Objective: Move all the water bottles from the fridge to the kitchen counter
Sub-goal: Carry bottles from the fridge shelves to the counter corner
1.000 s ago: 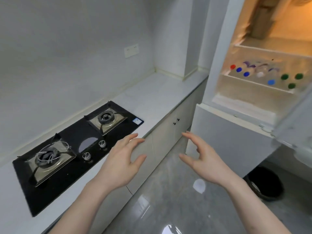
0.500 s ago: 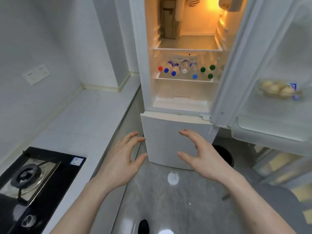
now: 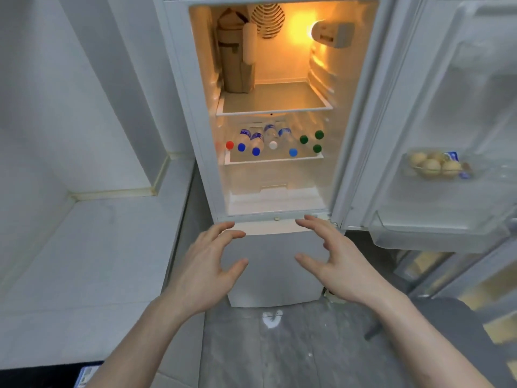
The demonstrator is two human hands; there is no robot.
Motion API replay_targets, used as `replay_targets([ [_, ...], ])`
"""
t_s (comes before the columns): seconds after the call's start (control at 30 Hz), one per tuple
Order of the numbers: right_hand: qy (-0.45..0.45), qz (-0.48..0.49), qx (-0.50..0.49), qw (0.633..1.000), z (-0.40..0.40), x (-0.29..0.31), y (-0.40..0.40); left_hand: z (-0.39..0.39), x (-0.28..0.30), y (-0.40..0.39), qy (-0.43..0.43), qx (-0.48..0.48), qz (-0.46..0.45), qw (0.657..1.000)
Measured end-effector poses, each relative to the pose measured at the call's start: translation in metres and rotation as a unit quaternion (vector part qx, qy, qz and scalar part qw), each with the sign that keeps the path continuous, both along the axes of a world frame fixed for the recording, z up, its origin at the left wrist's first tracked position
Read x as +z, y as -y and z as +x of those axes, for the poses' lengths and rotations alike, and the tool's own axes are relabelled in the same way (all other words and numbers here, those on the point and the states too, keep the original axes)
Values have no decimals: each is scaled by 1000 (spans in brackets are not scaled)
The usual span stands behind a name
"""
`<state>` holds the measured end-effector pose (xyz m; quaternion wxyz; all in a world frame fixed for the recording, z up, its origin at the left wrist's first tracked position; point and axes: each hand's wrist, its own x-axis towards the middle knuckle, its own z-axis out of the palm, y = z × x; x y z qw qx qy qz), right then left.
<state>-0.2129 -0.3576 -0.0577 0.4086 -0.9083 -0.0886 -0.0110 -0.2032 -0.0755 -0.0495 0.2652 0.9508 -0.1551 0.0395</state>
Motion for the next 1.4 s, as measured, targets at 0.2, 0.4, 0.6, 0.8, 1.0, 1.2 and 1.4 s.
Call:
replay_targets([
  [0.2,7,-1,-36,999,43,7,16,67,7,13,14,-30,2,999],
  [0.4,0,20,-37,999,115,4,38,141,9,42,27,-23,5,999],
  [0.6,10,38,-57,998,214,7,63,227,9,78,18,-11,15,1000],
  [0.8,-2,52,-86,995,297,5,86,304,4,119,4,-1,9,1000],
  [1.0,-32,71,-136,988,345,1,97,374,1,155,-46,-19,-6,999],
  [1.2,-56,46,-182,981,379,3,96,446,-11,185,-160,-3,-59,985],
  [1.4,-82,-3,-207,975,404,5,88,500,-18,213,-363,17,-179,914],
])
